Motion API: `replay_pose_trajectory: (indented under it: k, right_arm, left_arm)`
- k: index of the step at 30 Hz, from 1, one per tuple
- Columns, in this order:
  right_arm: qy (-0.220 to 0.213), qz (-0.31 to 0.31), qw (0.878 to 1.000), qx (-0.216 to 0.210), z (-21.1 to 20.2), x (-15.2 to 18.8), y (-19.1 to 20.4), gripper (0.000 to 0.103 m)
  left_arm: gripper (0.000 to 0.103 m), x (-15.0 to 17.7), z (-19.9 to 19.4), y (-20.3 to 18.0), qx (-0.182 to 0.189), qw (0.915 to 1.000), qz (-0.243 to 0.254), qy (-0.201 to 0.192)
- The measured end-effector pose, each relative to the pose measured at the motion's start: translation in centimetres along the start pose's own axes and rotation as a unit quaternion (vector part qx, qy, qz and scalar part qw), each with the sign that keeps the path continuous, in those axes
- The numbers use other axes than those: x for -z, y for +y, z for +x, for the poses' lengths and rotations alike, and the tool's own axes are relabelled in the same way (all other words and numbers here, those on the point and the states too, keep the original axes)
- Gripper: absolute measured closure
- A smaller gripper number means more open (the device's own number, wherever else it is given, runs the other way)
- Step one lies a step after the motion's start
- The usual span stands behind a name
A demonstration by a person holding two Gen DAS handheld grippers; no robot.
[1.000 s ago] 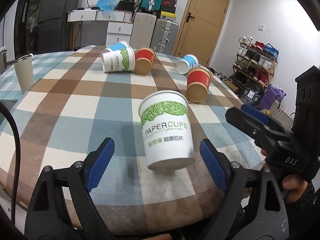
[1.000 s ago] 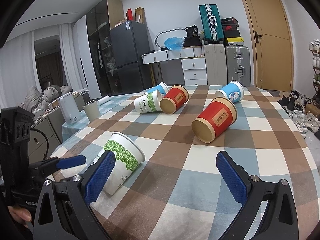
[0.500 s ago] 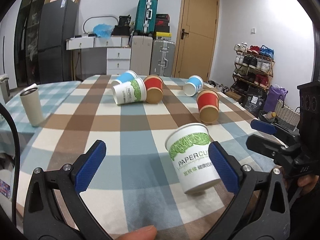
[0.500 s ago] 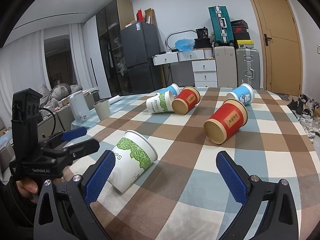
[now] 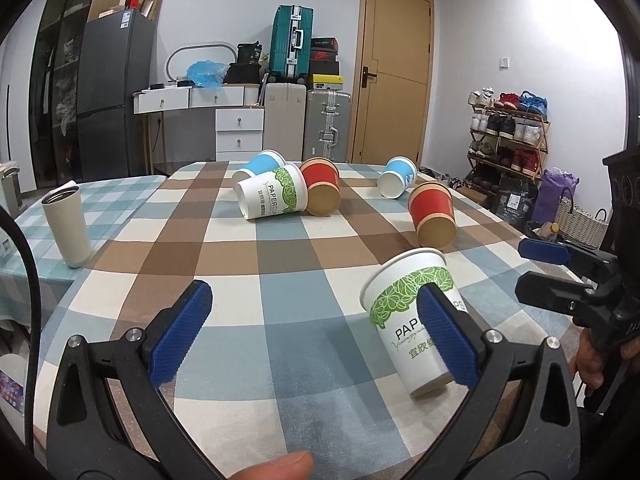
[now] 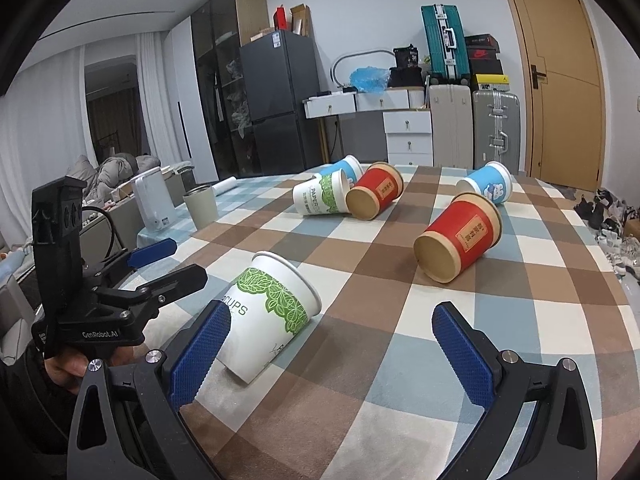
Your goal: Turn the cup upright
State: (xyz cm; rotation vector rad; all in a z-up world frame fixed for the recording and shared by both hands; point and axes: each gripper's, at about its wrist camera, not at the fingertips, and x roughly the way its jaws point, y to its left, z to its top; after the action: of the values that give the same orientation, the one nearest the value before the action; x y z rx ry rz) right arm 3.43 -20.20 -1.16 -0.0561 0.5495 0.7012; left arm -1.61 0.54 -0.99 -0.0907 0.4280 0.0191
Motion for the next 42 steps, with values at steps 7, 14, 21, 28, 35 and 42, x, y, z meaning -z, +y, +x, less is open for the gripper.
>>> replay_pose_trajectory:
  k: [7,14,21,28,35,42]
  right_arm:
    - [0.045,0.013,0.999,0.013,1.2,-1.5,0.8,0.000]
    - [0.119,0.069,0.990,-0.012,3.8,-3.4,0.9,0.000]
    - [0.190,0.120,0.974,-0.032,7.4,-3.9,0.9,0.002]
    - [0.245,0.191,0.948,-0.074,10.4,-3.3,-0.3,0.018]
    - [0.246,0.222,0.938,-0.104,10.3,-3.2,-1.0,0.034]
    - [0.237,0.217,0.942,-0.096,9.8,-3.4,-1.2,0.036]
  left_arm:
    - [0.001,0.4,0.1,0.7,-0.007,1.0000,-0.001,-0.001]
    - [0.001,0.5,0.1,1.7,-0.014,0.9999,-0.009,0.000]
    - [0.001,0.5,0.2,2.5,-0.018,0.9997,-0.016,0.002]
    - [0.001,0.7,0.1,2.5,-0.018,0.9997,-0.016,0.001]
    - [0.001,0.8,0.1,2.3,-0.020,0.9997,-0.014,0.001]
    - [0.001,0.8,0.2,2.2,-0.021,0.9997,-0.014,0.001]
